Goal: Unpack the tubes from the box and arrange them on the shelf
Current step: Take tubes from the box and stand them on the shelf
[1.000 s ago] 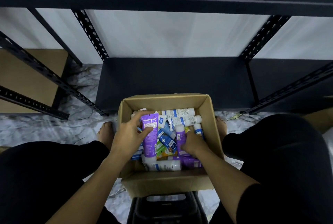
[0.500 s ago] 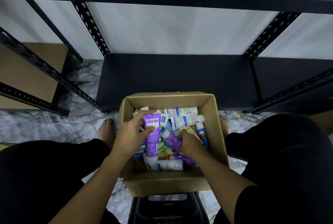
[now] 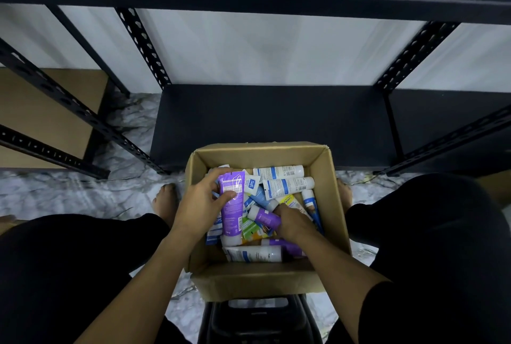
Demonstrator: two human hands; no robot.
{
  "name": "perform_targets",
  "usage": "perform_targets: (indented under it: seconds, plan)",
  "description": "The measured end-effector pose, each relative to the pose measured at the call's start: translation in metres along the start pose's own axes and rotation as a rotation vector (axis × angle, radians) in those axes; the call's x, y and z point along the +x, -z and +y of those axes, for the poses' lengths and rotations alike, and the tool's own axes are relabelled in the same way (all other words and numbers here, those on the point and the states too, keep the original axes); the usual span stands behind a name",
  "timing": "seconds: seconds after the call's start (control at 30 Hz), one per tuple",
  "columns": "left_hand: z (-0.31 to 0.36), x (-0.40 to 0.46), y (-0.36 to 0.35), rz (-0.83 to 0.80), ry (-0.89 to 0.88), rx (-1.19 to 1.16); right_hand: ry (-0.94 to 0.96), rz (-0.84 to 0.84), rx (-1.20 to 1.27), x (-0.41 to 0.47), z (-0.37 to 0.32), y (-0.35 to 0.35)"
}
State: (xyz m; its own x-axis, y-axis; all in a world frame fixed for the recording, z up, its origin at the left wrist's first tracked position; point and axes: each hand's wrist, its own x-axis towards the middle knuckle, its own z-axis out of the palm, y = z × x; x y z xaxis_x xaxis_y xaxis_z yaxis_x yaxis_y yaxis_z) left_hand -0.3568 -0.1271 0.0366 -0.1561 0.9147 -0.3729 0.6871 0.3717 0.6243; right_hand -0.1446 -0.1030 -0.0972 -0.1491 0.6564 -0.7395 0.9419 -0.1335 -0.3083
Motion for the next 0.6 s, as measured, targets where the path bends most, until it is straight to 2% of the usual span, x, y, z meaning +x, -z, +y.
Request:
perform_targets:
  seconds: [0.17, 0.27, 0.4, 0.6]
  plan:
    - [0.006, -0.006, 0.004, 0.007, -0.006, -0.031, 0.03, 0.019, -0.006, -0.016, -0.002, 0.026]
    - [0.01, -0.01, 0.005, 0.033, -0.018, -0.04, 0.074, 0.069, 0.124, -0.022, -0.001, 0.042]
    - [0.007, -0.011, 0.007, 0.058, -0.035, -0.084, 0.162, 0.23, 0.208, -0.037, -0.009, 0.065]
    - [0.005, -0.013, 0.011, 0.118, -0.082, -0.119, 0.253, 0.401, 0.12, -0.077, -0.019, 0.091]
